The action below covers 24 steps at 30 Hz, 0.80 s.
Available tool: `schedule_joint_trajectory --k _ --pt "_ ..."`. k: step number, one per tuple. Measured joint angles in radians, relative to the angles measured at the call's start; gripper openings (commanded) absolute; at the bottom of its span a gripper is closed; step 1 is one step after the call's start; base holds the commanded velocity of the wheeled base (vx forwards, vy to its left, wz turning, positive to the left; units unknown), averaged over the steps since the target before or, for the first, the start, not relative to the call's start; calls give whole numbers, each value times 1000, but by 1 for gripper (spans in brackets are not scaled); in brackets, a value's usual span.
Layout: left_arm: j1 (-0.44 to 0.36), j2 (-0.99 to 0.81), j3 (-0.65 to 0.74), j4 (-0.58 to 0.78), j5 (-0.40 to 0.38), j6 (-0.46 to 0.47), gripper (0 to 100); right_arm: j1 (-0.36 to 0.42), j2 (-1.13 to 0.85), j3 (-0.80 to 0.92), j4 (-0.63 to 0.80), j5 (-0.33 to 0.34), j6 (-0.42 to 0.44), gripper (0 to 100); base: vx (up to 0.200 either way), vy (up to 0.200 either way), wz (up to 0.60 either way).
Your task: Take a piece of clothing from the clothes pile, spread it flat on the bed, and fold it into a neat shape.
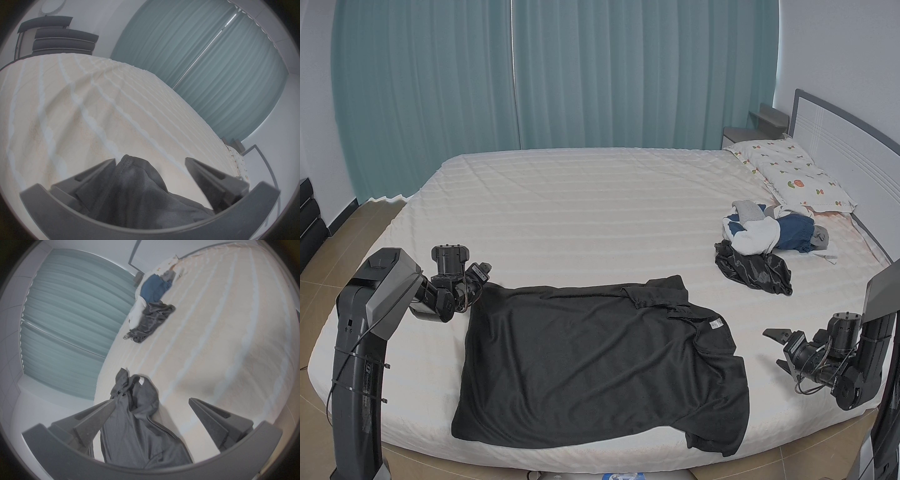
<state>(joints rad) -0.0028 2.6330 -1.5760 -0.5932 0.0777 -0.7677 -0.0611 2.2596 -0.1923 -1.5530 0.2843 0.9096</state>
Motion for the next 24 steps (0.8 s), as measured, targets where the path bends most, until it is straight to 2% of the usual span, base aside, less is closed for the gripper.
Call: schedule_joint_trajectory --k 6,10,15,20,24 --pt "10 -15 21 -1 -35 -99 100 58 -19 -97 45 -92 -3 100 0 0 0" --pt "22 -42 60 -1 -104 -148 100 132 -30 -240 217 -165 -5 100 0 0 0" --pt "36 -93 136 -2 -173 -179 100 230 -39 -446 449 -220 -5 100 0 0 0" --pt "44 -141 210 -2 -213 -194 100 319 -18 -611 594 -297 -11 100 0 0 0" --pt "47 -169 251 -2 -234 -201 100 363 26 -690 628 -339 -31 100 0 200 0"
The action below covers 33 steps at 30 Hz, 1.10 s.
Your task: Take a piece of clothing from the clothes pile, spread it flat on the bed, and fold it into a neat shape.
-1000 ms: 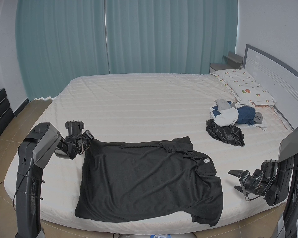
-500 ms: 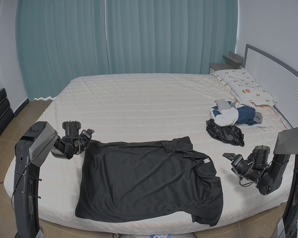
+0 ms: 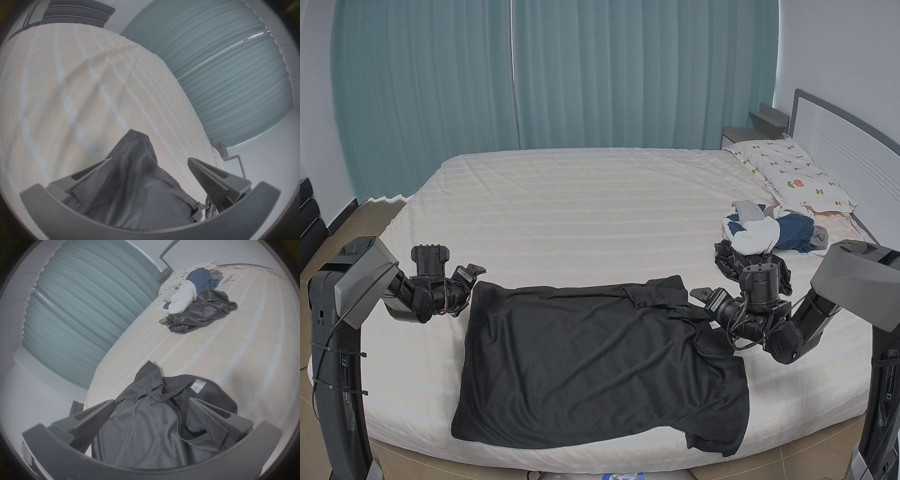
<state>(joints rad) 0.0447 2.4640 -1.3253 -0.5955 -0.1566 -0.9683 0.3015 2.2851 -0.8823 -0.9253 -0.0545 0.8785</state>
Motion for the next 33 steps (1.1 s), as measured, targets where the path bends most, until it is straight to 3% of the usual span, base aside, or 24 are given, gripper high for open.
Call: schedule_joint_trajectory --k 8,21,33 --pt "2 -21 29 1 -24 -2 100 14 84 -65 30 -8 -10 100 0 200 0" --pt "1 -23 31 4 -24 4 100 2 178 -166 36 -53 -11 100 0 0 0" --pt "2 -23 30 5 -23 5 100 -73 203 -185 35 -71 -22 100 0 0 0"
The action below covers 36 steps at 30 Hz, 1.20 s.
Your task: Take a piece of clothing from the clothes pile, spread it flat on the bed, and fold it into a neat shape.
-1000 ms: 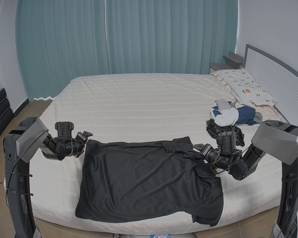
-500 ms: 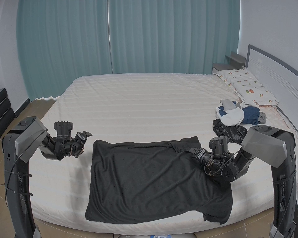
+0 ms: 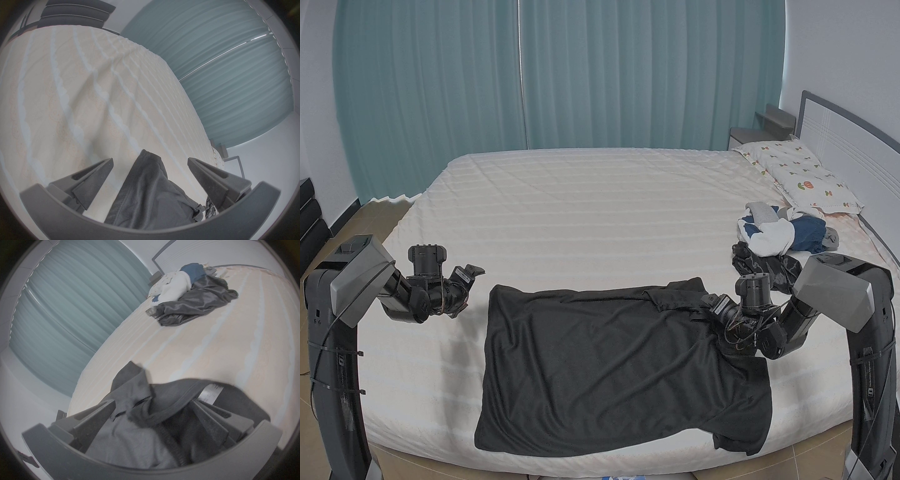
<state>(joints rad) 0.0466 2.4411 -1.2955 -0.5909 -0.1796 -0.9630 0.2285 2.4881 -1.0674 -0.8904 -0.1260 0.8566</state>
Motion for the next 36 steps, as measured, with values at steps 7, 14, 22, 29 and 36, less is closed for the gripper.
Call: schedule_joint_trajectory --k 7,14,22,29,36 --pt "-1 0 -3 5 0 0 100 -13 20 -28 -3 0 -2 0 0 0 0" --pt "-1 0 -5 6 -1 0 100 -63 26 -40 -3 0 -4 0 0 0 0" --pt "1 0 -7 7 -1 0 100 -143 32 -82 3 9 -13 0 0 0 0" --pt "0 1 -8 7 -1 0 100 -188 80 -151 36 17 -14 100 0 0 0" --pt "0 3 -10 7 -1 0 100 -201 101 -178 44 17 -15 100 0 0 0"
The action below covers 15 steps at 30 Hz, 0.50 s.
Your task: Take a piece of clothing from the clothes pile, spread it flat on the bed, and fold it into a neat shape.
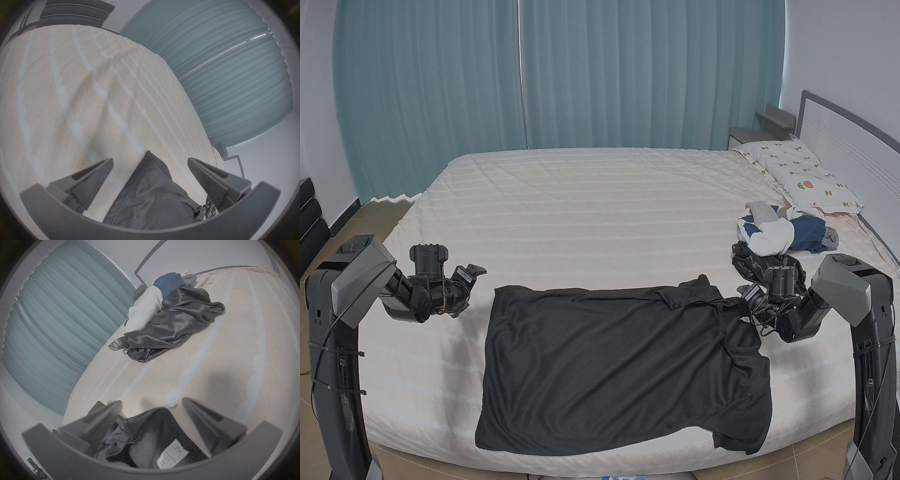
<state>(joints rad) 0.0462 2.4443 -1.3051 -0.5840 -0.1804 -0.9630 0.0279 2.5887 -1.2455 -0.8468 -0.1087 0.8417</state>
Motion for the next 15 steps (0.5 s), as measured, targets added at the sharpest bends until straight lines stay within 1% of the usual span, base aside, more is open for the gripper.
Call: schedule_joint_trajectory --k 4,8,13,15 --pt "0 1 0 0 0 0 100 0 -31 13 -2 6 -2 100 0 0 0" --pt "-1 2 -1 0 0 0 100 14 -91 65 -2 31 -31 100 0 0 0" --pt "-1 4 -1 0 0 0 100 64 -145 153 -8 53 -119 100 0 0 0" --pt "-1 4 -2 0 0 0 100 82 -158 188 -28 69 -169 100 0 0 0"
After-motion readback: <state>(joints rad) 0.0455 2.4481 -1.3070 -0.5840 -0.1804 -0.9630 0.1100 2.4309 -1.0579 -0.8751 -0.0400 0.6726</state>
